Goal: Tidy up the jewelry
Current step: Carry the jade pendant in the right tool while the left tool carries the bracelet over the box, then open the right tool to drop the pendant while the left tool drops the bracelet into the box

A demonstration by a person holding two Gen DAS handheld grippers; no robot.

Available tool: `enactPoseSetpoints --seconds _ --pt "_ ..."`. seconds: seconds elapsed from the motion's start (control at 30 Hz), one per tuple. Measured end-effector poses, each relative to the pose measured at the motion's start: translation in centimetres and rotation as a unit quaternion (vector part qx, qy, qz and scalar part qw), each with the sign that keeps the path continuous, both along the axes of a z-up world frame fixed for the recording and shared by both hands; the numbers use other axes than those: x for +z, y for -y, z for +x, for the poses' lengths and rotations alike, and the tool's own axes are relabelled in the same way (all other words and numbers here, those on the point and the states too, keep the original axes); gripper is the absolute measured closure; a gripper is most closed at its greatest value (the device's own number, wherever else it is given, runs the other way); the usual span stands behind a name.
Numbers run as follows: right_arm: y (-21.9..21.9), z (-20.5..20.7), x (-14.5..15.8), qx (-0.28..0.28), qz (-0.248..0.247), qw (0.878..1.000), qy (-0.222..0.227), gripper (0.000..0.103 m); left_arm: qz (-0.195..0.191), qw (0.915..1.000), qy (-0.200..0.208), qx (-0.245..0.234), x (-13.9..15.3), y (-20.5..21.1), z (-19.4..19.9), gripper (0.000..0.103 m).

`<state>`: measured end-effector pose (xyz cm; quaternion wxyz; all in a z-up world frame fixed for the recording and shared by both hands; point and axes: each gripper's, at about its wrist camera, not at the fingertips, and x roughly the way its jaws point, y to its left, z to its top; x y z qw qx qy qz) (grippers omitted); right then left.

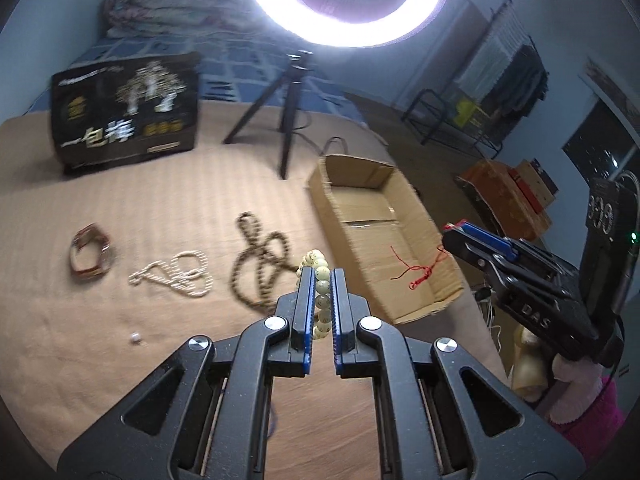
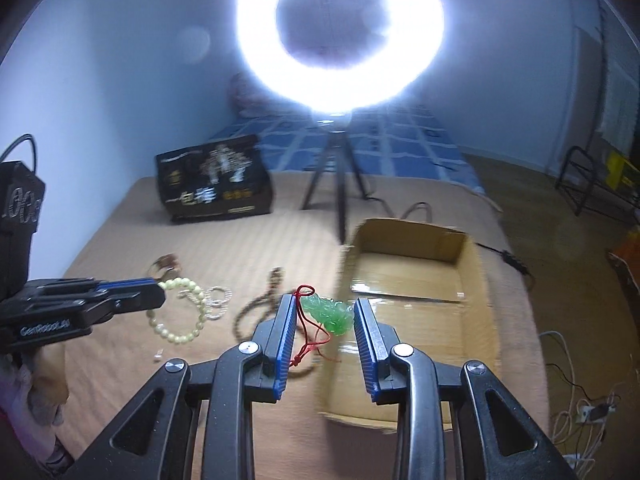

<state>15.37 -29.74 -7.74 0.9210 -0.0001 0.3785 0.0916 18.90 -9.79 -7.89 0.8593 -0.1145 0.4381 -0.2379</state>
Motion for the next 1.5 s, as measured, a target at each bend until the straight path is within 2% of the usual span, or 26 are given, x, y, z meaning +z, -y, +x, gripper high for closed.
enactPoseSetpoints --seconds 0.2,0.4,0.77,1.27,1.33,1.37,1.4,1.43,1.5 --pt "3.0 0.3 -0.9 -0.03 0.0 1.0 -0.01 0.074 -0.003 0.9994 0.006 -0.033 0.2 4.7 0.8 0.098" --pt "4.6 0.7 -1.9 -0.045 -0.005 0.999 -0.022 0.074 -0.004 0.999 0.001 -0.044 -0.4 7.8 2.4 0.098" --pt "6.6 2.1 -4.8 -0.071 0.0 0.996 -0.056 0.074 0.003 0.9988 -0.016 -0.047 -2.4 11.2 5.3 0.098" --pt "8.6 2.8 -7.3 -0.101 0.001 0.991 -0.088 0.072 0.031 0.9978 -0.031 -0.049 -4.6 13.2 5.8 0.098" --pt "8.6 2.8 -7.3 -0.104 -0.002 0.991 -0.088 0.06 0.035 0.9976 -0.033 -0.05 -4.6 13.2 5.8 0.098" --pt "8.6 2.8 -7.2 -0.104 -0.001 0.991 -0.085 0.048 0.04 0.9975 -0.033 -0.049 -4.6 13.2 5.8 0.097" --pt "8.6 2.7 -7.1 -0.105 0.0 0.991 -0.08 0.039 0.043 0.9974 -0.032 -0.049 -4.6 13.2 5.7 0.091" --pt "8.6 2.7 -7.0 -0.105 0.0 0.991 -0.078 0.036 0.045 0.9974 -0.031 -0.048 -4.6 13.1 5.6 0.078" --pt "8.4 2.7 -6.9 -0.103 -0.002 0.992 -0.074 0.034 0.047 0.9976 -0.026 -0.044 -4.5 12.8 5.5 0.068"
